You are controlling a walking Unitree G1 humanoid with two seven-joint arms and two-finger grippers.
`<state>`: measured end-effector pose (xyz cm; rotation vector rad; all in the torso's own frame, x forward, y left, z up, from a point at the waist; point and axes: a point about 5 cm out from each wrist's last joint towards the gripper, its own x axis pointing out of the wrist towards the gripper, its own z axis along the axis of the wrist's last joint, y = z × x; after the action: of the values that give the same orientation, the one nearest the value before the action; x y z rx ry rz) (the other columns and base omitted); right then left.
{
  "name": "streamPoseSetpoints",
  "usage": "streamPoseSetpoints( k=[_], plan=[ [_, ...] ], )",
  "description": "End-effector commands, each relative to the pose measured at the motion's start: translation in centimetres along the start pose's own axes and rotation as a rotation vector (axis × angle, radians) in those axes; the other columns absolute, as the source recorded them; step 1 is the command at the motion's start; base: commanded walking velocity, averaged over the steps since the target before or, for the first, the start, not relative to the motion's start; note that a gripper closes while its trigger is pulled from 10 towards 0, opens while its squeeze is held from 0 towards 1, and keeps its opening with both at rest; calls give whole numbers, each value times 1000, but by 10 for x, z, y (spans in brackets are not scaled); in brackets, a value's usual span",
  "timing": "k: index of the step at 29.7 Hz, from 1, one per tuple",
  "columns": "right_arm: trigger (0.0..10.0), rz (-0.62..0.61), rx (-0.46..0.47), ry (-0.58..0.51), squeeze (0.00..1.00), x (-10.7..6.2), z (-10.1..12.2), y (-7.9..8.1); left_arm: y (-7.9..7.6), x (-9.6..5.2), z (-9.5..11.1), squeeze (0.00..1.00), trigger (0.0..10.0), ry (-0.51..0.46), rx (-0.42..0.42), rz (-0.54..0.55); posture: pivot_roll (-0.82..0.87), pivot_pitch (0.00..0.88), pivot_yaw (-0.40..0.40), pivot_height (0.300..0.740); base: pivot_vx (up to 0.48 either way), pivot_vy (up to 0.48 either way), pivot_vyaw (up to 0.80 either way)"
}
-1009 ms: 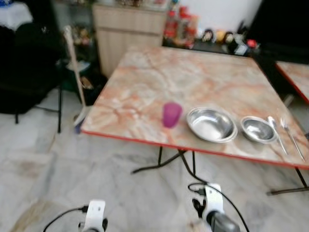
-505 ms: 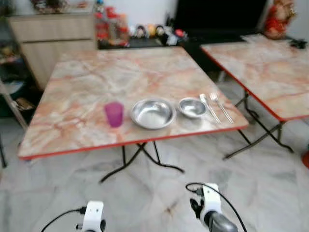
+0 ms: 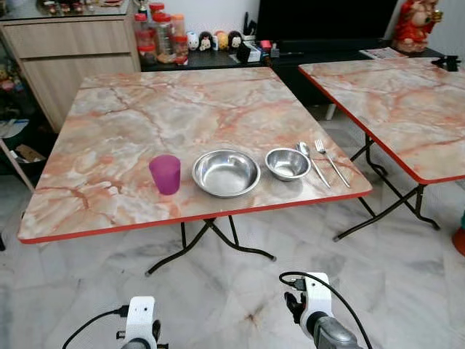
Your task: Setting the table
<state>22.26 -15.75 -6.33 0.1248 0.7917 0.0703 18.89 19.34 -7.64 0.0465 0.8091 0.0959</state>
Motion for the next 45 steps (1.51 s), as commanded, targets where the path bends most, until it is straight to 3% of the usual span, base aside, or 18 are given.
streamPoseSetpoints(
  k=[1,10,19,22,26,29,30,35,39,40,42,43,45],
  plan=[
    [10000,-15,4,0,0,-1,0,-4,1,-2,-7,0,10000,31,10,11,67,0,-29,727,0,-349,0],
    [10000,-23,13,-5,0,-1,1,-7,3,-2,-7,0,10000,32,11,18,66,0,-30,727,0,-480,0],
    [10000,33,-43,-32,0,3,11,6,5,1,5,0,10000,-14,-16,33,65,0,-35,727,0,-171,0],
    [10000,73,-100,-81,0,5,21,14,9,3,22,0,10000,-108,-77,57,64,0,-37,727,0,0,0],
    [10000,112,-161,-159,0,5,34,19,11,3,44,0,10000,-254,-91,67,68,0,-39,727,0,0,0],
    [10000,116,-164,-257,0,4,51,18,17,-2,61,0,10000,-392,-131,102,70,0,-35,727,0,0,0],
    [10000,116,-164,-257,0,4,51,18,17,-2,61,0,10000,-392,-131,102,70,0,-35,727,0,0,0],
    [10000,191,-200,-398,0,1,73,29,25,-16,92,0,10000,-609,-143,143,77,0,-36,727,0,0,0],
    [10000,200,-186,-457,0,0,85,35,25,-22,115,0,10000,-702,-159,144,79,0,-36,727,0,0,0],
    [10000,203,-173,-484,0,0,92,39,23,-23,124,953,10000,-728,-148,133,81,0,-32,727,0,0,0],
    [10000,216,-155,-511,0,-1,99,45,15,-22,131,1000,10000,-741,-66,96,81,0,-28,727,0,0,0],
    [10000,234,-147,-532,961,-1,105,52,9,-21,135,1000,10000,-751,-20,78,72,0,-24,727,0,0,0],
    [10000,241,-146,-539,961,-1,106,54,8,-22,136,1000,10000,-752,-16,78,72,0,-24,727,0,0,0]
  ],
)
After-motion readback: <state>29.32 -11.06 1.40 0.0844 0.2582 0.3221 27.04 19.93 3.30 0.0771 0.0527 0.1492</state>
